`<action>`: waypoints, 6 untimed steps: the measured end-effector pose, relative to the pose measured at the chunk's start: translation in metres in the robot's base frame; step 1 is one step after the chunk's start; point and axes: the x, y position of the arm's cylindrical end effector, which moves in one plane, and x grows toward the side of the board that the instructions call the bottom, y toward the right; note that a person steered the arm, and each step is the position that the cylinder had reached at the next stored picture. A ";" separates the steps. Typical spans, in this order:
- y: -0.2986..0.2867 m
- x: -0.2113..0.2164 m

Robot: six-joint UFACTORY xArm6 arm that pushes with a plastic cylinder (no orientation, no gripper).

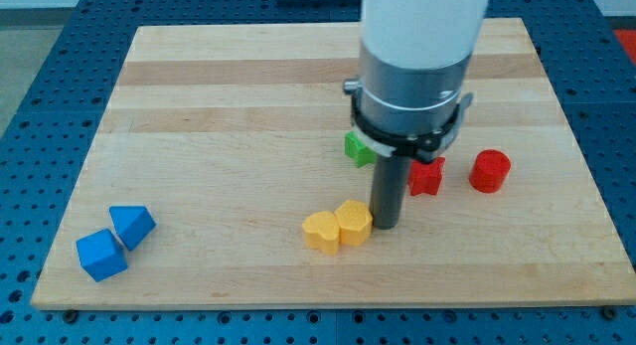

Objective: Move the green star along with the green circle towards center right

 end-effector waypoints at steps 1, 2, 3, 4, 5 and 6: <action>-0.010 0.007; -0.021 -0.019; -0.025 -0.053; -0.027 -0.081; -0.024 -0.095; 0.000 -0.106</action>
